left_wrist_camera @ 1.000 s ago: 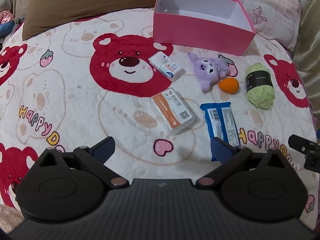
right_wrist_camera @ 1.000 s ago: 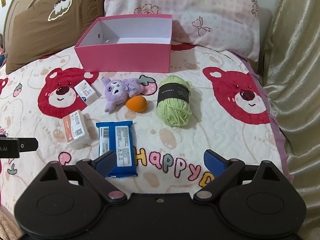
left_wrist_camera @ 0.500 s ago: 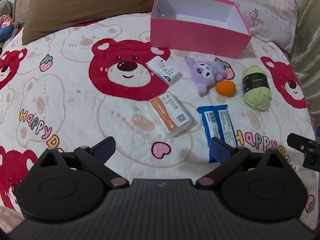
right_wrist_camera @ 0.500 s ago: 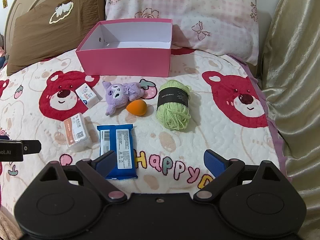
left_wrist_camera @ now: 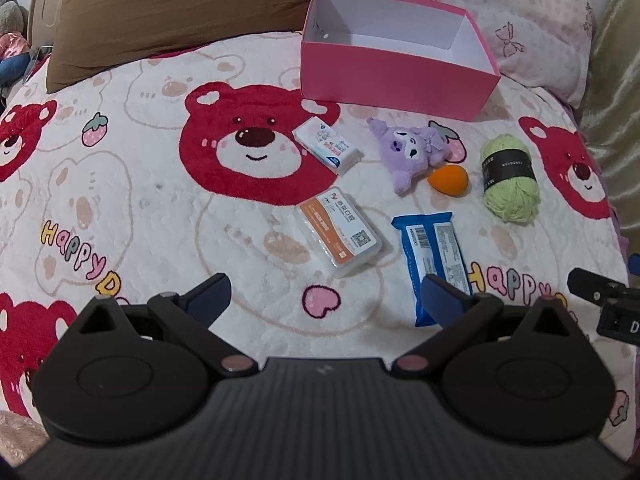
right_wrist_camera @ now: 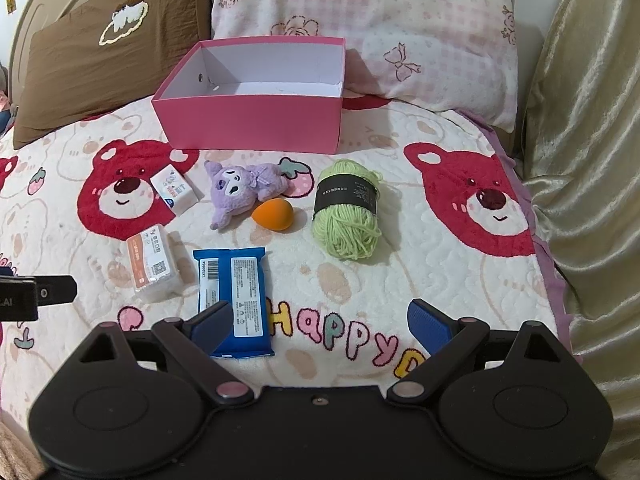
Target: Organize objects
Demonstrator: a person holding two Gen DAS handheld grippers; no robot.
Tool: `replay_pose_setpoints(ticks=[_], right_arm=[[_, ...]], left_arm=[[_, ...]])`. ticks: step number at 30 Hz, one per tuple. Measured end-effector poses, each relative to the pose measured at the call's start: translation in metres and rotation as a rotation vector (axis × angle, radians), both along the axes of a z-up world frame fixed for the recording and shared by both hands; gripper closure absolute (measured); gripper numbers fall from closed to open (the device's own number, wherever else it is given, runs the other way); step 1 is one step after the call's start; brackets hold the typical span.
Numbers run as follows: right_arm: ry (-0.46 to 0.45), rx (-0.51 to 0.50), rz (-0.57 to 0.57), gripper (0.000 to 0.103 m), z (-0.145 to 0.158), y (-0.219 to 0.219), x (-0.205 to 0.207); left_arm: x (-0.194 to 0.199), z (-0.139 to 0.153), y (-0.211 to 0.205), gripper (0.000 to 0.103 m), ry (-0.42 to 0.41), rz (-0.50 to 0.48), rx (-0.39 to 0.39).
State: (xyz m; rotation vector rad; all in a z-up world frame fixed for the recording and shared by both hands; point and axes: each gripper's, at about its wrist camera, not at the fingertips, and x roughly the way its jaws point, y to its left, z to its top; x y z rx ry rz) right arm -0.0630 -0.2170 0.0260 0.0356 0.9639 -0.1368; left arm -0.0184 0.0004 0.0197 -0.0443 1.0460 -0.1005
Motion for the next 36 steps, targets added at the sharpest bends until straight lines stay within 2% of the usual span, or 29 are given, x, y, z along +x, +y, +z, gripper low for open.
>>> replay_pose_setpoints(ticks=[18,22,25,30,32,36], right_arm=[[-0.010,0.000,0.033,0.007,0.008,0.006,-0.003],[-0.016,0.028,0.060,0.007,0.007,0.006,-0.003],[-0.053,0.105,0.089,0.007,-0.006,-0.002,0.000],[-0.153,0.237,0.106,0.007,-0.030,-0.016,-0.002],[-0.142,0.228,0.093,0.008,-0.039,-0.018,0.001],[-0.072,0.161,0.151,0.012,-0.062,-0.012,0.006]], left_arm=[[-0.002,0.002,-0.004,0.000,-0.010,0.011,-0.004],[-0.003,-0.001,-0.006,0.001,-0.021,0.014,-0.046],[-0.001,-0.011,-0.007,0.001,-0.013,0.020,-0.088],[0.002,-0.026,-0.015,0.001,-0.063,-0.004,-0.069],[0.004,-0.031,-0.017,0.001,-0.080,-0.009,-0.078],[0.008,-0.045,-0.024,0.002,-0.087,-0.026,-0.096]])
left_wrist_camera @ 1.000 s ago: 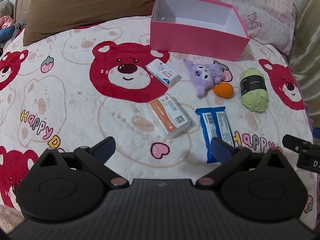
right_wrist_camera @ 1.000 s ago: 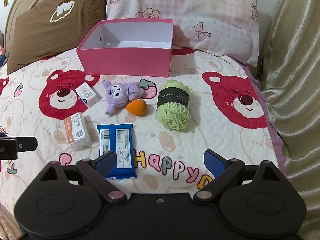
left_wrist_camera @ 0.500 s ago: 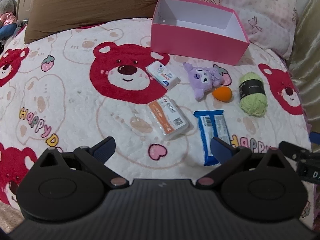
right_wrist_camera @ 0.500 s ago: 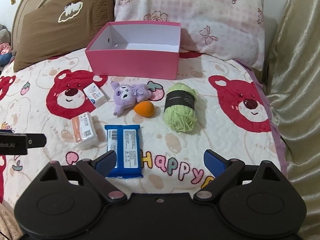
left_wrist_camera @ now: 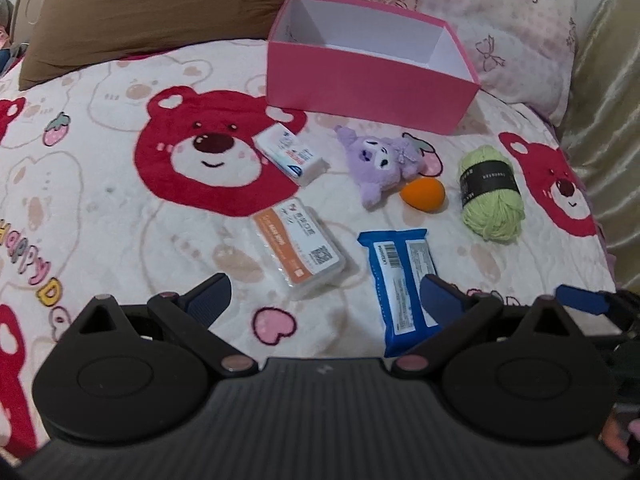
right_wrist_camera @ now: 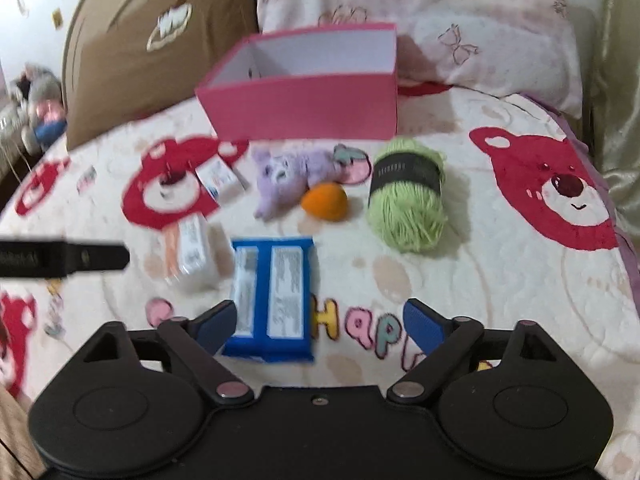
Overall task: Organize objects
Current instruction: 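Move the left gripper to the blue snack pack and close on it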
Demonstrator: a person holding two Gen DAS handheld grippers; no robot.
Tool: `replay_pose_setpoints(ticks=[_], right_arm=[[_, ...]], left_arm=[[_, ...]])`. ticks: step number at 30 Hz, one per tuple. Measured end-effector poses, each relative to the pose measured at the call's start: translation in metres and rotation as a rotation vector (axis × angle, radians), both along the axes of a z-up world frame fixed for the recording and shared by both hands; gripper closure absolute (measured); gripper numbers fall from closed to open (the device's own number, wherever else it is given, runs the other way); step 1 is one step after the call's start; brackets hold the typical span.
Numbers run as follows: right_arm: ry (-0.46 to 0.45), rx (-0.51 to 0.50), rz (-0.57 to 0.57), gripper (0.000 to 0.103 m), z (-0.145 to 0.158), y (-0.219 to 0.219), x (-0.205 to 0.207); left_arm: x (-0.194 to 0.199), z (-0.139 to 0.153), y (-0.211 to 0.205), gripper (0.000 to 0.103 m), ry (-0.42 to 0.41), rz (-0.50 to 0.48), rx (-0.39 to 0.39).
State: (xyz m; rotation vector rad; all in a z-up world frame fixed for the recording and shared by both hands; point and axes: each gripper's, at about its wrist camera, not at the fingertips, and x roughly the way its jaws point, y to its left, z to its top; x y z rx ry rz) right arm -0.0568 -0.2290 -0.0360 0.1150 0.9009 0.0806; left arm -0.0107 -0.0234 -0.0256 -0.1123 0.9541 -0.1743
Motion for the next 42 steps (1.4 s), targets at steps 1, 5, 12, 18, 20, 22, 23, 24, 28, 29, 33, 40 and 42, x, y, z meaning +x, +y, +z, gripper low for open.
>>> replay_pose_setpoints(ticks=[1,5,12,18,20,22,23,24,28,29,33,40,42], right_arm=[[-0.003,0.000,0.016,0.012,-0.006,0.001,0.000],[-0.024,0.031,0.087,0.012,-0.022,0.009,0.002],[-0.035,0.004,0.209,0.012,-0.043,0.028,0.014],[-0.015,0.064,0.227,0.023,-0.074,0.033,0.026],[-0.035,0.047,0.238,0.023,-0.077,0.037,0.024],[-0.027,0.064,0.252,0.023,-0.081,0.039,0.024],[-0.028,0.071,0.257,0.023,-0.082,0.040,0.023],[-0.034,0.071,0.261,0.023,-0.083,0.041,0.023],[-0.045,0.088,0.256,0.023,-0.083,0.038,0.025],[-0.038,0.084,0.253,0.023,-0.083,0.038,0.027],[-0.026,0.059,0.235,0.021,-0.088,0.034,0.032],[0.004,0.120,0.177,0.013,-0.104,0.028,0.037],[-0.017,0.084,0.179,0.014,-0.104,0.033,0.033]], left_arm=[[0.001,-0.004,-0.002,0.002,0.005,-0.005,-0.005],[0.004,-0.016,-0.012,0.003,0.010,-0.023,-0.023],[0.010,-0.040,-0.026,0.003,0.045,-0.038,-0.011],[0.014,-0.057,-0.028,0.012,0.088,-0.065,-0.018],[0.015,-0.062,-0.028,0.024,0.084,-0.066,-0.030],[0.016,-0.065,-0.028,0.035,0.072,-0.066,-0.047],[0.017,-0.067,-0.029,0.041,0.065,-0.069,-0.063],[0.018,-0.070,-0.029,0.044,0.057,-0.077,-0.086],[0.022,-0.081,-0.029,0.065,0.054,-0.074,-0.139],[0.024,-0.083,-0.028,0.072,0.057,-0.072,-0.147],[0.027,-0.094,-0.027,0.083,0.065,-0.065,-0.188],[0.026,-0.102,-0.025,0.085,0.061,-0.070,-0.232],[0.026,-0.104,-0.024,0.085,0.090,-0.081,-0.271]])
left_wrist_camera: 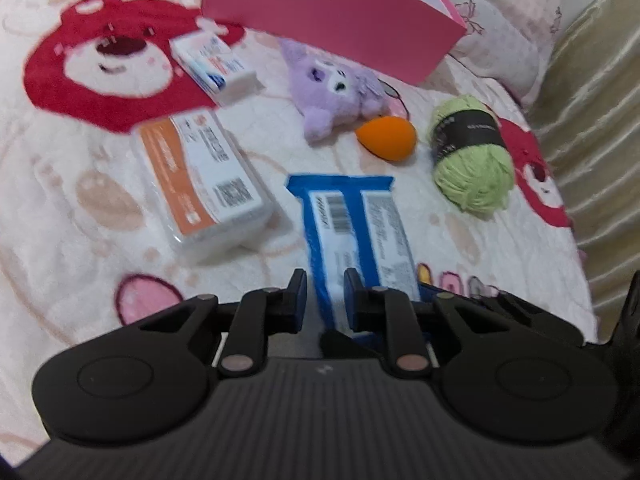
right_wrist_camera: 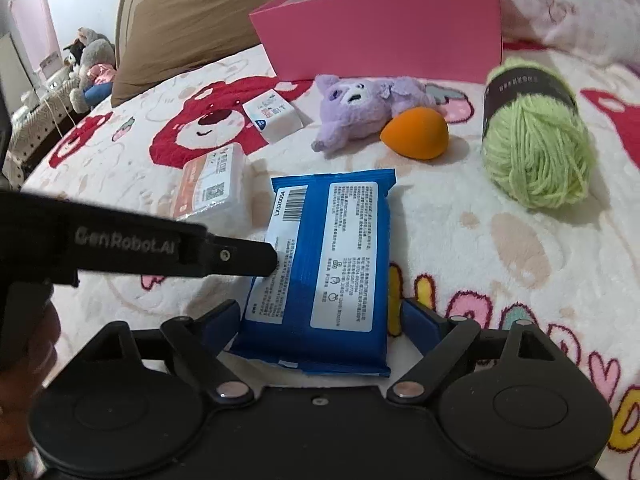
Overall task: Organize objects
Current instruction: 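Move the left gripper to the blue snack pack and close on it, then lift the blue snack pack with the left gripper toward the pink box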
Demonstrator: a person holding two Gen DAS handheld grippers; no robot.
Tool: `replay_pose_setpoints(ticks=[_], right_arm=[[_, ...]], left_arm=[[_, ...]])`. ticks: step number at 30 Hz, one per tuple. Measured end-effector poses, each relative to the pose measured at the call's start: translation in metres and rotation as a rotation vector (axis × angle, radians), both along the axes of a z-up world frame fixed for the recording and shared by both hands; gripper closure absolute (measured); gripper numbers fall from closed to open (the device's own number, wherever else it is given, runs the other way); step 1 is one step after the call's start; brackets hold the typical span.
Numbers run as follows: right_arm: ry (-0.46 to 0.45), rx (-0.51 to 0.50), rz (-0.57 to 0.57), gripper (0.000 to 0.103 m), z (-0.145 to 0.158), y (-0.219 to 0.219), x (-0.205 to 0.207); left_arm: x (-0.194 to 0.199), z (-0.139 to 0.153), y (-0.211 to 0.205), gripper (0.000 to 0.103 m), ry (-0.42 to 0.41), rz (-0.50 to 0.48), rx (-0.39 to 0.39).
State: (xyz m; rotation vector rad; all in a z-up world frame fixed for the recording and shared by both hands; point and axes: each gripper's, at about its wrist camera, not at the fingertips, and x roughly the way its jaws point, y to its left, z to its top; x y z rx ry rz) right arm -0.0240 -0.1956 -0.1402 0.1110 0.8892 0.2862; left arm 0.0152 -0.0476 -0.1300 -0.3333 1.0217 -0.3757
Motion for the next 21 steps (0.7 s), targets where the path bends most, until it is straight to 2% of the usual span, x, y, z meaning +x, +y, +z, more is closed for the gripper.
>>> replay_pose_setpoints(ticks=[2,5,12,18,21], right_arm=[[-0.020,-0.019,0.001,0.018,0.003,0.004,-0.004],[-0.027,-0.036,0.000,0.020,0.004,0.007,-0.004],[-0.028,-0.071,-0.002,0.025,0.003,0.012,-0.003],[0.009,-0.034,-0.016,0.027,0.000,0.007,0.004],[0.000,-0.061,-0.020,0.030,0.001,0.010,0.005]], left_arm=[[0.001,-0.005,-0.004,0.081,0.028,-0.004,0.003],[-0.001,-0.005,-0.006,0.079,0.015,0.005,0.024],[0.004,-0.010,-0.009,0.082,0.022,0.027,0.005],[0.006,-0.010,-0.018,0.082,-0.003,0.031,0.027],[0.007,-0.010,-0.014,0.083,0.004,0.039,-0.001]])
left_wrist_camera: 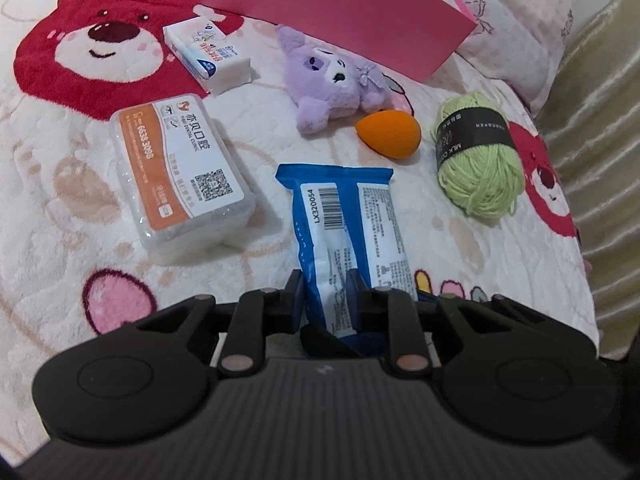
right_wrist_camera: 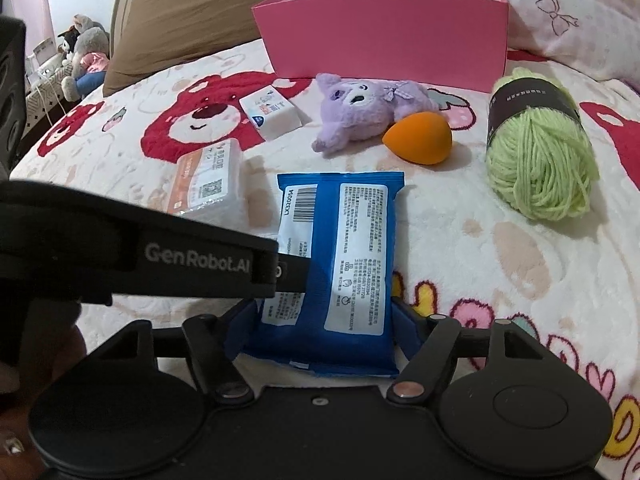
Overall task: Organize objects
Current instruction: 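Lift the blue snack pack with the left gripper toward the pink box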
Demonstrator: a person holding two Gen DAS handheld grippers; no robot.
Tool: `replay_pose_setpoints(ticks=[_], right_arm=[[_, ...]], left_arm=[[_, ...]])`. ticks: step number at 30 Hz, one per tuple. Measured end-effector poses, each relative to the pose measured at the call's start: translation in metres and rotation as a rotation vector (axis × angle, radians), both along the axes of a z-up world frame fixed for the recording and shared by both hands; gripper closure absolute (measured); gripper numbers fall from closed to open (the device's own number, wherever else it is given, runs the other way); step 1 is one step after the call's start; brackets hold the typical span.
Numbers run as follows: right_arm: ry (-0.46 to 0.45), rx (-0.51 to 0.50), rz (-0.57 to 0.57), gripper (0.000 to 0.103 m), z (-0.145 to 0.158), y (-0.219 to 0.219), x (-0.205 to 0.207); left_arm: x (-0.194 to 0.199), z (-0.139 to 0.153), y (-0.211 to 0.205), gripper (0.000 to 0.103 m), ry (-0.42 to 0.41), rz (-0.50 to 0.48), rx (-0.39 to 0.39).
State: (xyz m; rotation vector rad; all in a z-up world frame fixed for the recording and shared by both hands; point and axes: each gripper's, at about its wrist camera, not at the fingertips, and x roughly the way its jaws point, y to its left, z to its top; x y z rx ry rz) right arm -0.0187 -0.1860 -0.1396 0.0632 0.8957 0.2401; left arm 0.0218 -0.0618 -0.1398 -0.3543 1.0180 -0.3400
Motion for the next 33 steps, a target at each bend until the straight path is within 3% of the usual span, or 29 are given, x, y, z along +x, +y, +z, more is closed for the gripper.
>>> replay_pose_setpoints(ticks=[3,15,20,28,33], right_arm=[[-0.029,-0.075,0.055,0.034,0.009,0.012,-0.005],[-0.021,0.039,0.025,0.037,0.030,-0.002,-0.006],[-0.020,0.098,0.003,0.037,0.048,-0.009,-0.005],[-0.055,0.097,0.051,0.038,0.097,-0.004,-0.010],[-0.054,0.055,0.031,0.038,0.124,0.004,-0.008]], left_arm=[[0.000,0.004,0.004,0.086,-0.003,-0.001,-0.027],[0.005,0.028,0.011,0.086,-0.004,-0.036,-0.084],[0.006,0.049,0.017,0.085,-0.040,-0.082,-0.104],[-0.005,0.104,0.029,0.085,-0.113,-0.128,-0.085],[0.004,0.120,0.028,0.085,-0.097,-0.135,-0.105]])
